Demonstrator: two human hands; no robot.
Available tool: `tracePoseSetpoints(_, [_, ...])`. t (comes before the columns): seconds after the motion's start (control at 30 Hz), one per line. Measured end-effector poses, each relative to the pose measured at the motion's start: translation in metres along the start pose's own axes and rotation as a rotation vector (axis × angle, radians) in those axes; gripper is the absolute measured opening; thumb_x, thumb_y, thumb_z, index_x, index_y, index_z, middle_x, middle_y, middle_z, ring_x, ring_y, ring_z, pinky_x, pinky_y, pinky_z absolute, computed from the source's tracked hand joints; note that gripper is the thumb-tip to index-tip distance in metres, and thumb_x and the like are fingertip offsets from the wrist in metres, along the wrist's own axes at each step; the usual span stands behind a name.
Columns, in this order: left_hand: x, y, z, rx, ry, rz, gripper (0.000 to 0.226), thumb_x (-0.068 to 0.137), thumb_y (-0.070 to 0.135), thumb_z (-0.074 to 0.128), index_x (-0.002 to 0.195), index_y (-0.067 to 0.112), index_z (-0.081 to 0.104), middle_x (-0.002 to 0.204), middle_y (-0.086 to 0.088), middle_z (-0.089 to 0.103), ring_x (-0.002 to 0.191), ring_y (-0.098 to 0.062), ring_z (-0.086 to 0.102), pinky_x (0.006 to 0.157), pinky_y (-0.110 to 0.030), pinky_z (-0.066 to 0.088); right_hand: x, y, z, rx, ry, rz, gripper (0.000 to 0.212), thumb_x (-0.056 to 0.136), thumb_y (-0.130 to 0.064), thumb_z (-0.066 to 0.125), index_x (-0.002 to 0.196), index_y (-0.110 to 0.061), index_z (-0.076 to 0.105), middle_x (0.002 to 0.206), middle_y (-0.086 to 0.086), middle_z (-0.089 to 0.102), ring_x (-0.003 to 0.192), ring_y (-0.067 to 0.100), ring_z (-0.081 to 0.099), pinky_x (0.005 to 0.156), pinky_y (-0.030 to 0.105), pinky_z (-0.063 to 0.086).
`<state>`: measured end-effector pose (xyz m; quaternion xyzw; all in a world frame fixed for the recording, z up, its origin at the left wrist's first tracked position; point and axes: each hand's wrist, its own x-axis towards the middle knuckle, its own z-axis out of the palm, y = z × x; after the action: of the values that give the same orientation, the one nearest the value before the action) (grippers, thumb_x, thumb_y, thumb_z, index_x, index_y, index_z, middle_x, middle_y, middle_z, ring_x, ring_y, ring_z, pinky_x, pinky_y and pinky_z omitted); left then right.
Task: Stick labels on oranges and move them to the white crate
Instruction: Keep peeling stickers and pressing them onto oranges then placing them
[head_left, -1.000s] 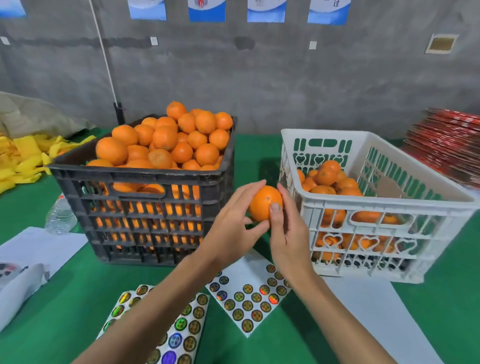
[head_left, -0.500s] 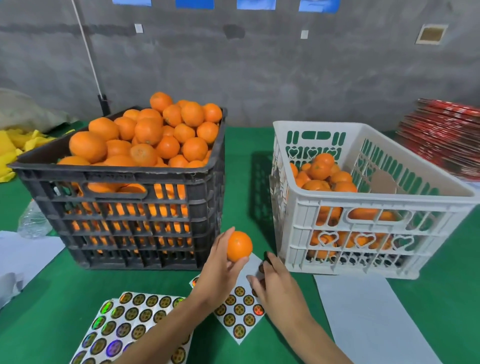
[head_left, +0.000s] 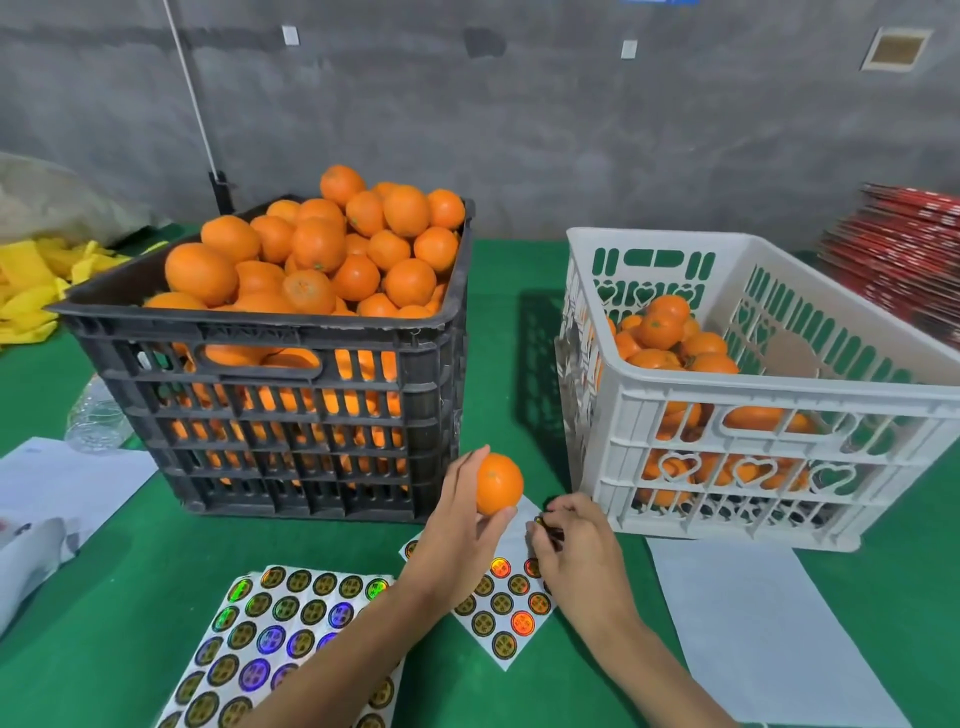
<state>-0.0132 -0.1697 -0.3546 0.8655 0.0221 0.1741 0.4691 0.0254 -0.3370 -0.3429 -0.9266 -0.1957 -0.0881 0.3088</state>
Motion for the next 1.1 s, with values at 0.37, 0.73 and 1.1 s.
tracePoseSetpoints(0.37, [-0.008,0.008,-0.005,0.193,0.048,0.081,0.071,0.099,0.043,0.061,0.155,0.034,0.017,0.151,0.021,0.023,0.125,-0.004,0.047,0.096,-0.014,0.043,0.000,-0.010,0.002,-0.169,0.039,-0.010,0.029,0.095,-0.040,0.059,0.095,-0.014,0.071,0.098,-0.003,0.057,0.091,0.014,0.057,0.074,0.025,0.052])
tracePoseSetpoints(0.73, [-0.011,0.005,-0.011,0.030,-0.018,0.082,0.063,0.094,0.059,0.059,0.143,0.055,0.020,0.143,0.023,0.029,0.116,0.016,0.049,0.089,-0.006,0.047,0.006,0.014,-0.012,-0.022,-0.218,-0.359,0.034,0.107,-0.031,0.048,0.134,-0.023,0.065,0.139,-0.009,0.052,0.124,0.013,0.043,0.103,0.026,0.039])
tracePoseSetpoints(1.1, [-0.013,0.008,-0.013,-0.102,-0.025,0.033,0.059,0.089,0.072,0.055,0.137,0.064,0.021,0.134,0.047,0.027,0.111,0.009,0.060,0.090,-0.023,0.058,0.010,0.026,-0.019,-0.018,-0.192,-0.378,0.039,0.097,-0.050,0.061,0.118,-0.020,0.076,0.113,-0.010,0.056,0.108,0.006,0.049,0.091,0.028,0.047])
